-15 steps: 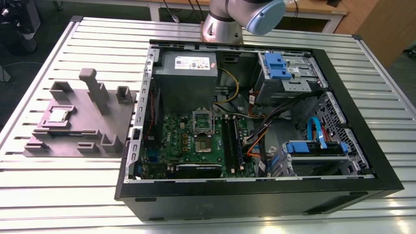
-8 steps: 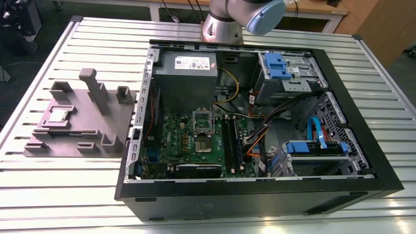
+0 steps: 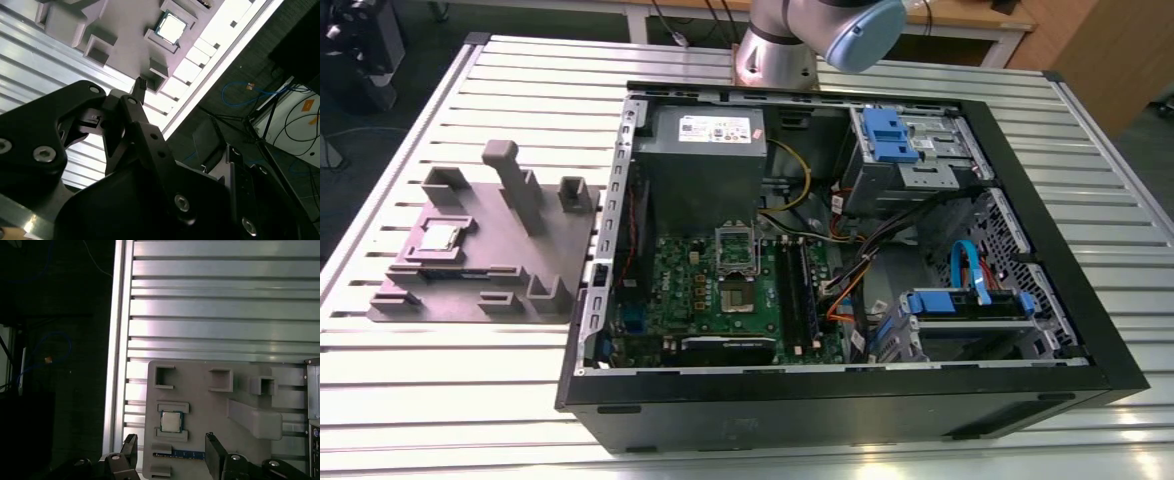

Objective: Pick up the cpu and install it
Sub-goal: 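Pick up the cpu and move it towards the insertion slot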

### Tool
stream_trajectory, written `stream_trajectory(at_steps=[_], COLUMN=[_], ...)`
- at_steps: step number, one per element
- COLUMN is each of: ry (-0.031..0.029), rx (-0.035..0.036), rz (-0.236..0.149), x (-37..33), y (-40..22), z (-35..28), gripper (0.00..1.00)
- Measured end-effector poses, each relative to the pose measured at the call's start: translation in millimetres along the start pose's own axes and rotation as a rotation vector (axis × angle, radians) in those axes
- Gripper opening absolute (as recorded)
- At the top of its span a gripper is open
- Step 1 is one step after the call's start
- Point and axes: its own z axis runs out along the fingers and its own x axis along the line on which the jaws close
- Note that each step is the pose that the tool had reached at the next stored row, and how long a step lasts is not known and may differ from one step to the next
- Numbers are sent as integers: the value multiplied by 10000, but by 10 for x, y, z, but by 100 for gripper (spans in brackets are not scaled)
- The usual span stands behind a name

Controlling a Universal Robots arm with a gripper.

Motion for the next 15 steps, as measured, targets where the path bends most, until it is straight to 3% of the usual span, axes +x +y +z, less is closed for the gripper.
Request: stream_trajectory(at_steps=[8, 15], ry=[-1, 0], rx=[1, 1], rz=[0, 0], x=[-1, -5], y=[0, -8], z=[7, 79], gripper=[65, 65])
